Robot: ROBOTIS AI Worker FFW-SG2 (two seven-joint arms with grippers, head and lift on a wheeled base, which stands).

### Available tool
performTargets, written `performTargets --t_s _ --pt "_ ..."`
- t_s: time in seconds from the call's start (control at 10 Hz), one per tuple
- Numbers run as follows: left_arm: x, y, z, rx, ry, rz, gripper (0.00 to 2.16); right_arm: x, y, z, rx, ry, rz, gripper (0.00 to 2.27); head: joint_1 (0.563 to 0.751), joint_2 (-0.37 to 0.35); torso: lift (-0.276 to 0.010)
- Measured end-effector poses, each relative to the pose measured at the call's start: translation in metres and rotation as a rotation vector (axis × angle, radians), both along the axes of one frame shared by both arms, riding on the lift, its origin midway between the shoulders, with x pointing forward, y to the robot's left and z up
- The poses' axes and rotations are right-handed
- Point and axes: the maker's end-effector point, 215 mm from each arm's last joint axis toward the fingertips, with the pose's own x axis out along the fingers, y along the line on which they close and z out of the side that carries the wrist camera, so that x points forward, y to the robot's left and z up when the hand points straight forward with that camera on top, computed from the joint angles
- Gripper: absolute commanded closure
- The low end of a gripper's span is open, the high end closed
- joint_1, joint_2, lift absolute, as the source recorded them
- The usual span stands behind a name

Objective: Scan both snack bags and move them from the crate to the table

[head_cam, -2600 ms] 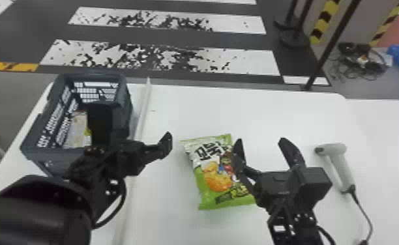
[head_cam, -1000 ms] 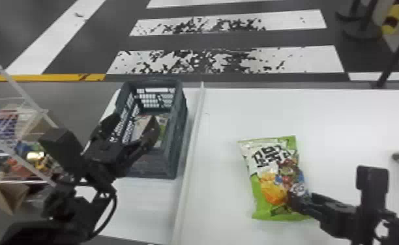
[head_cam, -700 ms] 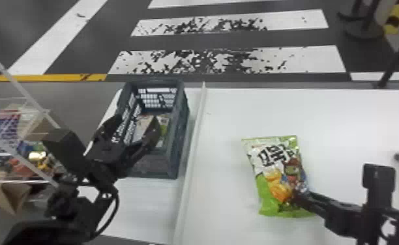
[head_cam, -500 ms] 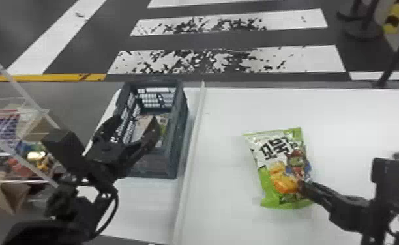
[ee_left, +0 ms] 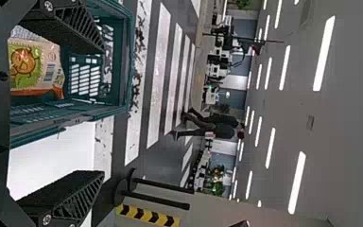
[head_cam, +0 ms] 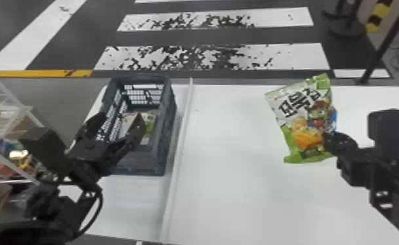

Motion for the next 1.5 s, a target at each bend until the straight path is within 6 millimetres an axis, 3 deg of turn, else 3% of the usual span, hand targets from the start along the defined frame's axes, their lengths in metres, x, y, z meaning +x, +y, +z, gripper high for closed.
performTargets --t_s 0.2,0.4,0.6,0.8,0.9,1.1,1.3,1.5 --pt "0.000 0.000 0.000 -0.001 0.001 -0.001 0.09 0.012 -0.023 0.038 -0.468 -0.127 -0.012 2.25 0.695 0.045 -0.088" --pt "0.000 -0.001 -0.001 -0.003 0.002 -0.004 0.09 0.008 -0.020 0.052 -0.878 -0.219 -0.002 2.25 0.695 0.044 -0.088" --pt "0.000 -0.001 -0.003 -0.004 0.005 -0.005 0.09 -0.004 -0.006 0.034 -1.224 -0.238 0.049 2.23 0.695 0.055 -0.088" --pt "0.000 0.001 -0.005 -0.004 0.009 -0.002 0.09 -0.019 0.014 0.000 -1.423 -0.213 0.151 1.88 0.695 0.088 -0.088" --pt "0.000 0.001 -0.006 -0.003 0.010 -0.003 0.09 -0.026 0.028 -0.018 -1.433 -0.190 0.217 1.33 0.695 0.108 -0.088" --pt "0.001 0.001 -0.007 -0.003 0.011 -0.003 0.10 -0.041 0.053 -0.044 -1.385 -0.140 0.319 0.00 0.695 0.136 -0.088" --pt "0.001 0.003 -0.009 -0.002 0.016 -0.001 0.10 -0.058 0.078 -0.065 -1.231 -0.066 0.407 0.04 0.695 0.176 -0.088" --pt "0.001 0.004 -0.010 -0.002 0.018 -0.001 0.10 -0.072 0.109 -0.083 -0.933 0.023 0.505 0.05 0.695 0.226 -0.088"
